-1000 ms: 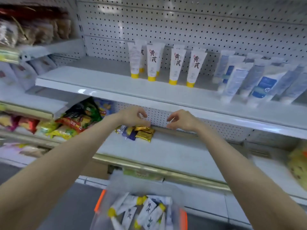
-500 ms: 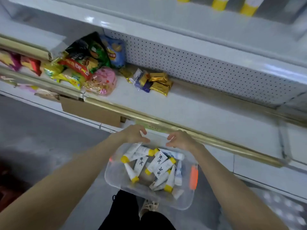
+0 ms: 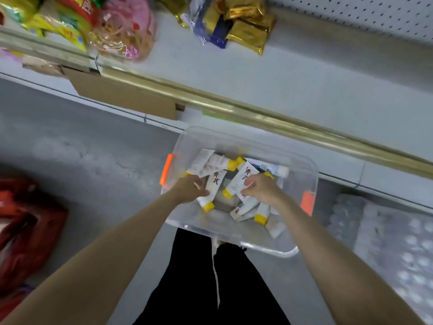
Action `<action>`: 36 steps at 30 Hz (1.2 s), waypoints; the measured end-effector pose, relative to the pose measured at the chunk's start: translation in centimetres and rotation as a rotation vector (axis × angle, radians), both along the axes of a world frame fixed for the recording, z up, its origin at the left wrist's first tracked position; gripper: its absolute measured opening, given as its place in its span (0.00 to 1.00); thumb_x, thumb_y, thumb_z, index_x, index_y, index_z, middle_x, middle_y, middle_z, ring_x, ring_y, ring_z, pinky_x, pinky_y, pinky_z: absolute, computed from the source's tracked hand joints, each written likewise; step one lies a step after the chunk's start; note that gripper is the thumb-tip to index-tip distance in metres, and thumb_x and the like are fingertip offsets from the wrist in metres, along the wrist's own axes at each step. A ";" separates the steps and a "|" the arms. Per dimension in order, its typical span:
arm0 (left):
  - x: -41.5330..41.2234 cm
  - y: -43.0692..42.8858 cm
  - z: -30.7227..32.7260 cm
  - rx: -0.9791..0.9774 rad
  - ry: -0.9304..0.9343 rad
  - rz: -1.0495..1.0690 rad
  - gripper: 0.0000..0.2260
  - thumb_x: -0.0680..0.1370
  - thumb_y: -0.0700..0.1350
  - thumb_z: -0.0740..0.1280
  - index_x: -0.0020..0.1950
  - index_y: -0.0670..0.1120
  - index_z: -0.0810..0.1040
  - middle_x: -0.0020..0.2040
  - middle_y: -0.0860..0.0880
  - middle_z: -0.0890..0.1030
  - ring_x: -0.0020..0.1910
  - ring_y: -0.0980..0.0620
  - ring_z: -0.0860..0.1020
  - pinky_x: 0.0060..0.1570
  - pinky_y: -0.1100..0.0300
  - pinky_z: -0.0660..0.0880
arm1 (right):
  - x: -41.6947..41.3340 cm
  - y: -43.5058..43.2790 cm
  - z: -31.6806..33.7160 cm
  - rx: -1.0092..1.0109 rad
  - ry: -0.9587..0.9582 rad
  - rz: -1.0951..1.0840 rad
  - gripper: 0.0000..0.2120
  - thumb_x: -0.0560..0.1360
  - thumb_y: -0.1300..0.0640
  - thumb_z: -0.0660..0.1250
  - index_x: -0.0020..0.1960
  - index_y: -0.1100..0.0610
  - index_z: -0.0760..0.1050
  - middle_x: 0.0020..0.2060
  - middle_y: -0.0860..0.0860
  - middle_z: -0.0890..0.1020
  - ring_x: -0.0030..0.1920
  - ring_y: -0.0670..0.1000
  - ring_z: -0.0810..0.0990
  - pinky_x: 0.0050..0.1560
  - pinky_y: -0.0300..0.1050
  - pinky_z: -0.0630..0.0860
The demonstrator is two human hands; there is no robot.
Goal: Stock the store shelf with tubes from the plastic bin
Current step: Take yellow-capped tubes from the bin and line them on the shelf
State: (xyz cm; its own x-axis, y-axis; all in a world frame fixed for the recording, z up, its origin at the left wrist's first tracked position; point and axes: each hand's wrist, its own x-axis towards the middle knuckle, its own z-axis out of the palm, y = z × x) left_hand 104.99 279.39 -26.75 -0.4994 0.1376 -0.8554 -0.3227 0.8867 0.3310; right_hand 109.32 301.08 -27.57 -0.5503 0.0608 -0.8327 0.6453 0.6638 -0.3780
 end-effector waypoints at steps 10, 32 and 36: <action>1.8 0.1 -7.5 -0.121 -0.150 0.222 0.32 0.74 0.48 0.70 0.72 0.38 0.60 0.70 0.41 0.66 0.69 0.43 0.65 0.62 0.55 0.66 | 3.2 -0.2 -6.4 0.069 -0.060 -0.190 0.16 0.72 0.58 0.70 0.57 0.63 0.76 0.55 0.57 0.80 0.58 0.57 0.76 0.56 0.45 0.70; 2.4 0.3 -12.9 0.082 -0.354 0.814 0.20 0.72 0.34 0.69 0.62 0.38 0.71 0.57 0.39 0.79 0.52 0.41 0.80 0.41 0.53 0.79 | 4.3 -0.2 -11.3 0.414 0.179 -0.282 0.23 0.74 0.57 0.66 0.67 0.60 0.65 0.69 0.56 0.66 0.69 0.58 0.64 0.63 0.53 0.67; 2.2 1.3 -11.2 0.215 -0.507 0.765 0.19 0.73 0.34 0.68 0.63 0.40 0.71 0.57 0.40 0.79 0.54 0.42 0.79 0.44 0.52 0.78 | 2.8 -0.3 -11.5 0.396 0.273 -0.207 0.24 0.75 0.57 0.66 0.68 0.59 0.66 0.68 0.56 0.67 0.68 0.57 0.64 0.65 0.52 0.66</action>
